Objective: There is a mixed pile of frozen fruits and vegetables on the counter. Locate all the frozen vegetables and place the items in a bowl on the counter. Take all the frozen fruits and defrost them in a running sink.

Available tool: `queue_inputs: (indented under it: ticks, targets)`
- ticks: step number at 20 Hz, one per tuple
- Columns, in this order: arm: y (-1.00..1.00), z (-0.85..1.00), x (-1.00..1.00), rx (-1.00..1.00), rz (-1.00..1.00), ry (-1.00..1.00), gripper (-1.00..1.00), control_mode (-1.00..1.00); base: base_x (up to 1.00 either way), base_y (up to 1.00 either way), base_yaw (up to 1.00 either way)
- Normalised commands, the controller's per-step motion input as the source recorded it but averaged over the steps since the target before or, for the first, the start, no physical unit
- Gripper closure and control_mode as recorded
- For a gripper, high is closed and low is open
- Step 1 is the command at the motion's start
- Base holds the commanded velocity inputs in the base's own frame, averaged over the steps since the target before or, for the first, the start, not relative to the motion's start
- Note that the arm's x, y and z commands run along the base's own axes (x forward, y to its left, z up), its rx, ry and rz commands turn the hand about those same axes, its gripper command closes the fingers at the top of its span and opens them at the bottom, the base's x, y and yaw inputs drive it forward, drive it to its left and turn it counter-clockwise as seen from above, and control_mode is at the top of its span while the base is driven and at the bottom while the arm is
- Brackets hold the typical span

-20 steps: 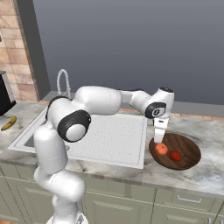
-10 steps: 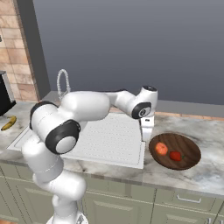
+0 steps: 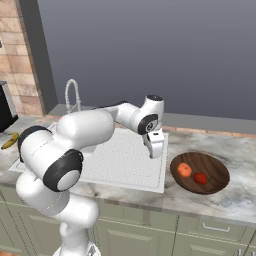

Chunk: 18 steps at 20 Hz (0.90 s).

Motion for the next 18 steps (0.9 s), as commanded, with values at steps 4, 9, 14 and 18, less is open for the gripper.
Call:
queue_inputs:
  ticks: [4, 9, 14, 18]
  targets:
    - [0.47, 0.13, 0.0, 0.0, 0.27, 0.0, -1.0, -1.0, 0.0, 0.0, 0.0]
    - [0.51, 0.08, 0.0, 0.0, 0.25, -0.01, -1.0, -1.0, 0.0, 0.0, 0.0]
    - [0.53, 0.01, 0.0, 0.0, 0.25, -0.02, -1.0, -1.0, 0.0, 0.0, 0.0]
    - [0.55, 0.0, 0.0, 0.0, 0.27, -0.02, -1.0, -1.0, 0.0, 0.0, 0.0]
